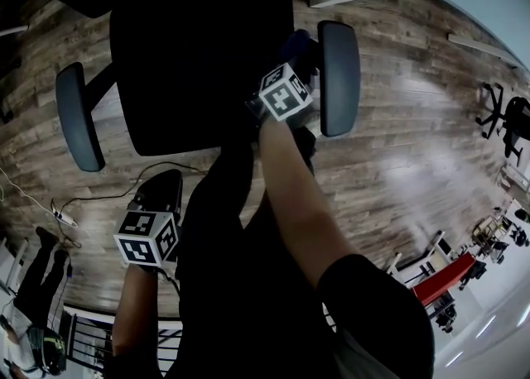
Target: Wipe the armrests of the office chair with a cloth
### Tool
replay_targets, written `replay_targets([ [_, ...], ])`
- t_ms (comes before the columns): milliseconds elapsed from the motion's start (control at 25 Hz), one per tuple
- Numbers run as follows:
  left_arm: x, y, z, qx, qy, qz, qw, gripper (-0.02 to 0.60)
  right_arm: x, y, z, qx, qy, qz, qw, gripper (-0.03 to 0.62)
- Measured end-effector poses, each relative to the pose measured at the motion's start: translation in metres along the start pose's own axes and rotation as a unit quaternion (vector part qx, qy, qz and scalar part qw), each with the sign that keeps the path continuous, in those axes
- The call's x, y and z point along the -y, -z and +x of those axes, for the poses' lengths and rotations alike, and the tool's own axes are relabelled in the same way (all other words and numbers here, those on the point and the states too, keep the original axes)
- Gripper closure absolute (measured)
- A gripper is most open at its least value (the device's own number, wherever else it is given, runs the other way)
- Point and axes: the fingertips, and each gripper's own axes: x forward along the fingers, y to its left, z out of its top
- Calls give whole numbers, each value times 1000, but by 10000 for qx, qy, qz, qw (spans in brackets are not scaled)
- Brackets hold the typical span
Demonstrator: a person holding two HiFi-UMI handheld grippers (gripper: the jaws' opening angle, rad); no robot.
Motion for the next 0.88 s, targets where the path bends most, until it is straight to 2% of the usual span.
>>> replay_targets([
  [120,-5,2,0,-12,-67,-48,10000,577,-2,2,7,-51,10,-45,10000,526],
  [240,-2,2,-4,29,-68,-23,10000,577,-1,-2,2,-82,-64,217,9997,526],
  [440,10,-11,-11,143,-21,58,9999,577,4,-23,-33,243,-132,838,9961,526],
  [560,17,-24,-17,290,-4,79,9995,577,-3,-26,-57,229,-370,832,9956,526],
  [640,20,-33,-23,407,-20,59,9991,577,-11,-22,-78,121,-681,549,9961,526],
  [720,23,-42,-28,521,-50,34,9986,577,-24,-19,-106,42,-1185,13,9930,526],
  [800,24,-54,-30,647,-95,76,9978,577,-41,-24,-141,55,-1847,-546,9813,526],
  [880,23,-69,-31,777,-156,164,9967,577,-56,-40,-178,157,-2443,-974,9647,526],
])
